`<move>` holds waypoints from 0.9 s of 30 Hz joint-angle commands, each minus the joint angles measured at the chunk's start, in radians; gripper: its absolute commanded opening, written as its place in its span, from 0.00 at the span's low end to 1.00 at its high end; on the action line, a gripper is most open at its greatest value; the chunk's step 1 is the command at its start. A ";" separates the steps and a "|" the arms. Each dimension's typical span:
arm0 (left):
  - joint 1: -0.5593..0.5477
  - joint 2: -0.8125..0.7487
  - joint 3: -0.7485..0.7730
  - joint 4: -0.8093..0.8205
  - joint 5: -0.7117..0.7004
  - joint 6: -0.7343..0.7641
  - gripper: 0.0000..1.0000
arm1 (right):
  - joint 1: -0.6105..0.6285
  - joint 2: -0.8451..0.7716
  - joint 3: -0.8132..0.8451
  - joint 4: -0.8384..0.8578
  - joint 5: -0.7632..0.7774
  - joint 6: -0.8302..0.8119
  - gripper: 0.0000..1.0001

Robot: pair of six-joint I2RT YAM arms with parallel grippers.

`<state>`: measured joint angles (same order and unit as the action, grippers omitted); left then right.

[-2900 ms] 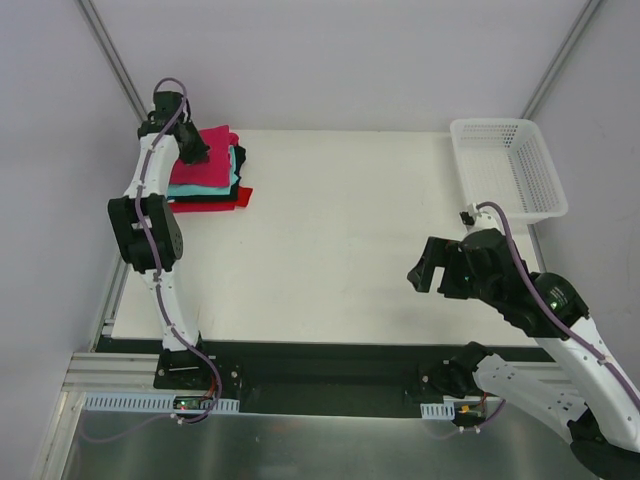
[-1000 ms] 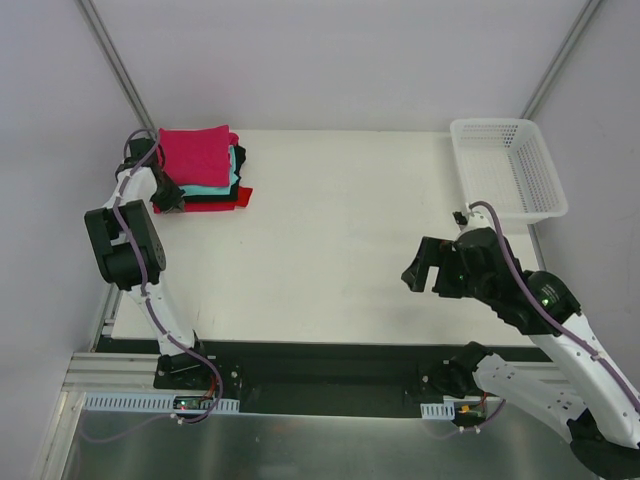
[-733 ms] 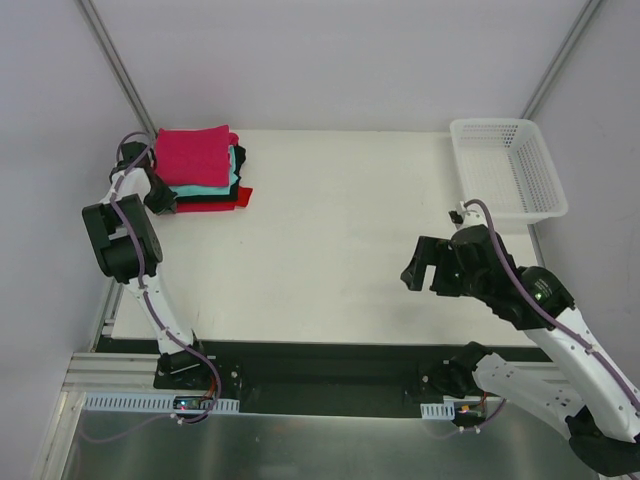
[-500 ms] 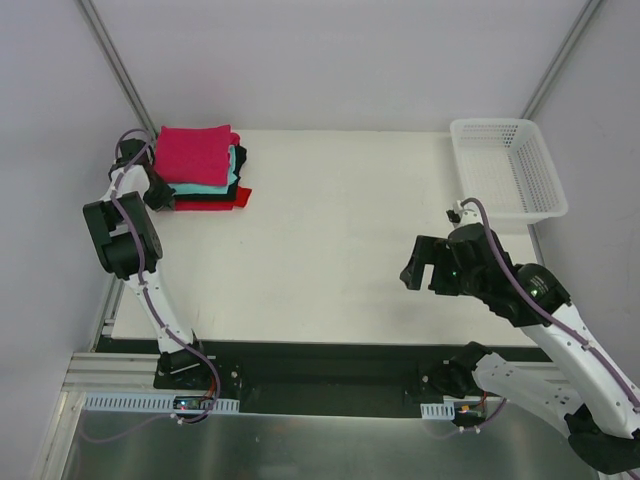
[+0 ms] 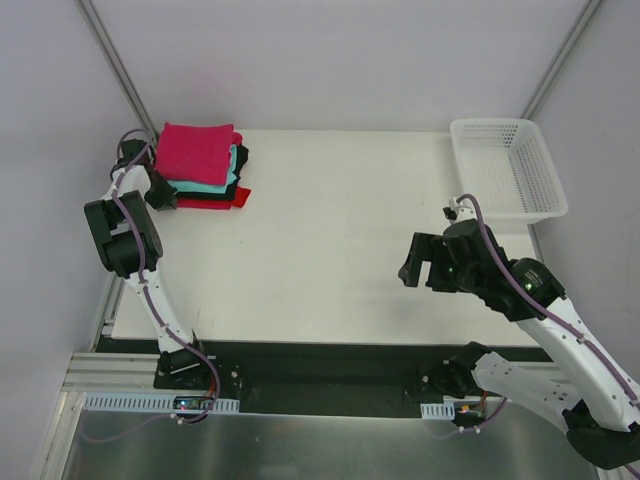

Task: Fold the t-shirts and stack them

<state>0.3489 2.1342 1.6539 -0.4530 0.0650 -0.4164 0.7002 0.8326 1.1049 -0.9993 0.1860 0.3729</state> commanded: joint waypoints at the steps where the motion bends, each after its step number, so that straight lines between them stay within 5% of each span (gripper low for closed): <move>1: -0.043 -0.144 -0.051 0.016 0.038 -0.030 0.00 | -0.004 0.002 0.013 0.028 -0.011 -0.003 0.96; 16: -0.408 -0.375 -0.066 -0.004 0.117 -0.104 0.01 | -0.004 0.006 0.009 0.051 0.018 -0.032 0.96; 18: -0.477 -0.392 -0.062 -0.016 0.162 -0.079 0.40 | -0.004 0.036 0.013 0.073 0.033 -0.052 0.96; 19: -0.507 -0.399 -0.066 -0.041 0.160 -0.065 0.77 | -0.004 0.051 0.022 0.077 0.033 -0.058 0.96; 20: -0.528 -0.408 -0.078 -0.044 0.167 -0.059 0.99 | -0.004 0.069 0.032 0.083 0.041 -0.061 0.96; 27: -0.758 -0.487 -0.270 -0.053 0.138 -0.055 0.99 | -0.011 0.243 0.141 0.060 0.177 -0.127 0.96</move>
<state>-0.2955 1.7100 1.4551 -0.4686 0.2245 -0.4900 0.7002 1.0245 1.1736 -0.9512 0.2424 0.3065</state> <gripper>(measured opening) 0.990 0.963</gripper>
